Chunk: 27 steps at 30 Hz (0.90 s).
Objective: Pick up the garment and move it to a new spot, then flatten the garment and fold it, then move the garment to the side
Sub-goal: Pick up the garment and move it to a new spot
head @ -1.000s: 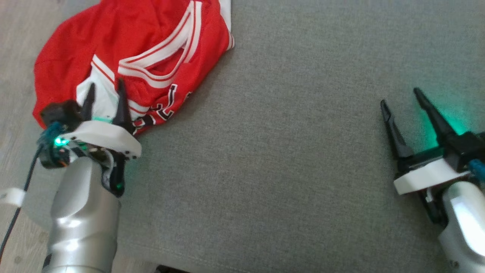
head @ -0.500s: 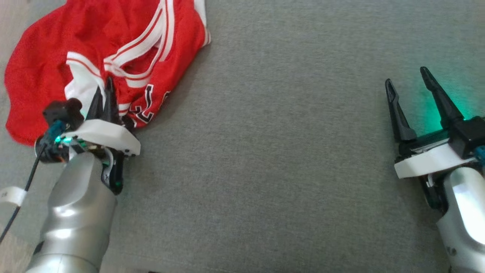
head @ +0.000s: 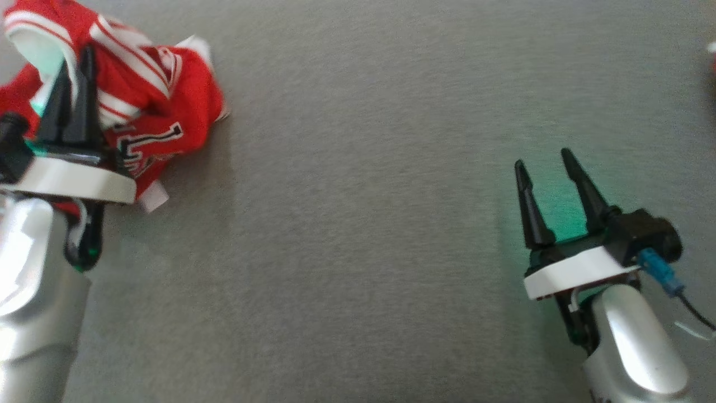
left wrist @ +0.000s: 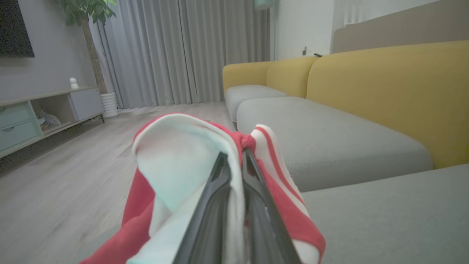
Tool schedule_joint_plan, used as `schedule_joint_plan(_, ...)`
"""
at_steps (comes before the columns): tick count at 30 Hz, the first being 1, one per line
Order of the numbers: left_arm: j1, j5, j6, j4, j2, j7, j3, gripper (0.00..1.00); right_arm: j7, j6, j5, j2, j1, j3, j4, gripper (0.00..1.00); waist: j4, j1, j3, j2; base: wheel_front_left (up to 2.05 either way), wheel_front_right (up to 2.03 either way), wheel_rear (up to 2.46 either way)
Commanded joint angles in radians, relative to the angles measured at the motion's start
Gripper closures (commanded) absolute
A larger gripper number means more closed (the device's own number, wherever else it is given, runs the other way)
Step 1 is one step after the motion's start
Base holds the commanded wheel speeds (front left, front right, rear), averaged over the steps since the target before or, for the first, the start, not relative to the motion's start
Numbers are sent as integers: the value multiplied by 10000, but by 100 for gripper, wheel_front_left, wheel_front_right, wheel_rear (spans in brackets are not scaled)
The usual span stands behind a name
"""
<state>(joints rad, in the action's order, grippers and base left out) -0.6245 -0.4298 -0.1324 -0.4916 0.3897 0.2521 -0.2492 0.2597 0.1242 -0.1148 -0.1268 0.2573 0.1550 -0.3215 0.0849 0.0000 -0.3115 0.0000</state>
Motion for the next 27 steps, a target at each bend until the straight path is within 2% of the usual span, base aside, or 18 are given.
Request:
schedule_joint_plan(1, -250, 87, 18, 691, 644, -7, 415, 100, 20, 65, -62, 165, -104, 232, 259, 0, -983, 0, 855, 0, 0, 0, 0)
schedule_joint_plan(8, -696, 93, 32, 3107, 924, -1218, 76, 100, 21, 65, -219, 581, -274, 173, 310, 0, -2299, 0, 1473, 0, 0, 0, 0)
schedule_joint_plan(10, -1088, 52, 31, 3916, 755, -1747, -235, 100, 21, 65, -264, 675, -361, 177, 362, 0, -2727, 0, 1610, 0, 0, 0, 0)
schedule_joint_plan(13, -1466, -41, 28, 4420, 520, -2158, -600, 100, 21, 65, -292, 724, -435, 230, 391, 0, -3084, 0, 1709, 0, 0, 0, 0)
schedule_joint_plan(21, -2013, -178, 24, 4588, 32, -2563, -1360, 100, 21, 65, -379, 760, -398, 291, 506, 0, -3596, 0, 1578, 0, 0, 0, 0)
schedule_joint_plan(27, -1804, -172, 21, 4195, -186, -2463, -2114, 100, 21, 65, -591, 763, -373, 329, 645, 0, -3635, 0, 1303, 0, 0, 0, 0)
